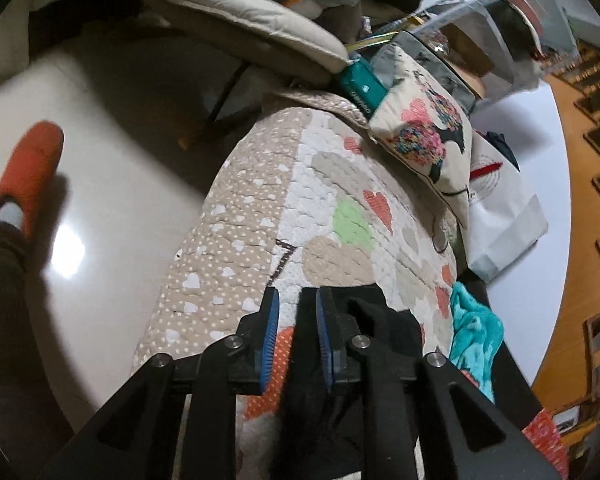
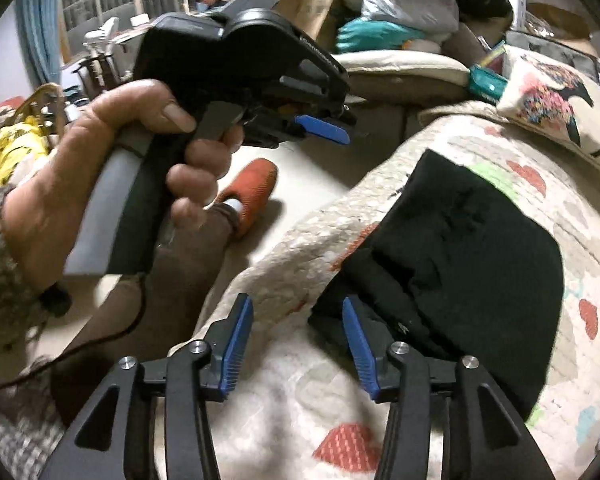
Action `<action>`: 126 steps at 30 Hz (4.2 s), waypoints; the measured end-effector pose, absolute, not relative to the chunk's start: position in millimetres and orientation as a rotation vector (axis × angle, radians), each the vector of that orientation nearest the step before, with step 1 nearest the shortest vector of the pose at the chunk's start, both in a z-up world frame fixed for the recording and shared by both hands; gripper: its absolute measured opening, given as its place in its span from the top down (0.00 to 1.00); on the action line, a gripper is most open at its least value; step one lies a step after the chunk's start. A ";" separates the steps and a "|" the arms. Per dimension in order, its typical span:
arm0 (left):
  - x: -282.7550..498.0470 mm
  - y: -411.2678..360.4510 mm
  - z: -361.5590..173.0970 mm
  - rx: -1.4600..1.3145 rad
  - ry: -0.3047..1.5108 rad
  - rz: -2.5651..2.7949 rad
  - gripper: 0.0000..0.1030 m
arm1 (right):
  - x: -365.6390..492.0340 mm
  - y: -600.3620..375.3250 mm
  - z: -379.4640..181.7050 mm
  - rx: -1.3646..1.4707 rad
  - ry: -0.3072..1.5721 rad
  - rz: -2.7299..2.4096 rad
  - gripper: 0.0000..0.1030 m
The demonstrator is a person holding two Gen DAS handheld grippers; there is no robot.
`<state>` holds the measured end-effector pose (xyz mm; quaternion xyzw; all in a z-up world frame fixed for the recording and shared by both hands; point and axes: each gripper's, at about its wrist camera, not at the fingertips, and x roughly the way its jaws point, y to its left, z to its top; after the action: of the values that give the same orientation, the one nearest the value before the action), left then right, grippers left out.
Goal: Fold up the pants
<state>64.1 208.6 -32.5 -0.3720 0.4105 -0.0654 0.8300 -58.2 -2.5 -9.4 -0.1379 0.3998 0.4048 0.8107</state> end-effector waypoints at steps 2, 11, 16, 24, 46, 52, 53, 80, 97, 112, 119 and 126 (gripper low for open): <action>62.8 190.3 -20.3 -0.712 0.876 -0.134 0.80 | -54.1 -20.2 -0.7 -0.265 0.834 0.830 0.46; 71.7 97.9 -6.1 -0.405 0.928 -0.182 0.67 | -0.8 -132.2 2.1 0.051 0.830 0.488 0.43; 81.6 106.9 -43.1 -0.419 1.049 -0.035 0.67 | 10.5 -151.1 -6.5 0.132 0.856 0.432 0.43; 68.1 114.7 -59.6 -0.370 1.067 0.056 0.58 | 10.4 -158.4 -22.2 0.228 0.917 0.405 0.42; -24.0 83.2 3.6 -0.155 0.821 0.142 0.51 | -5.0 -150.4 -21.6 0.123 0.868 0.346 0.35; -40.5 50.4 30.4 -0.057 0.716 0.092 0.44 | -5.8 -166.3 -16.4 0.171 0.850 0.288 0.34; -43.9 46.1 34.7 -0.046 0.701 0.086 0.43 | -5.5 -169.7 -16.4 0.183 0.850 0.280 0.34; -80.2 -5.4 75.9 0.045 0.600 -0.044 0.38 | -13.1 -175.0 -9.0 0.188 0.815 0.263 0.33; -35.2 49.6 31.1 -0.166 0.795 -0.026 0.37 | -9.0 -173.2 -16.8 0.176 0.841 0.252 0.33; 69.7 104.4 -36.0 -0.427 1.037 -0.028 0.38 | 51.8 -170.1 -2.0 0.239 0.957 0.343 0.29; 87.0 111.9 -65.7 -0.491 1.029 -0.106 0.34 | 108.0 -169.6 -39.1 0.350 1.095 0.400 0.28; 100.8 112.1 -90.0 -0.630 1.028 -0.177 0.21 | 126.7 -159.5 -77.3 0.485 1.145 0.531 0.28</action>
<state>100.8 112.1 -90.0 -0.2958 0.4828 -0.0833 0.8200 126.7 -159.5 -77.3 0.2246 0.5300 0.2456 0.7799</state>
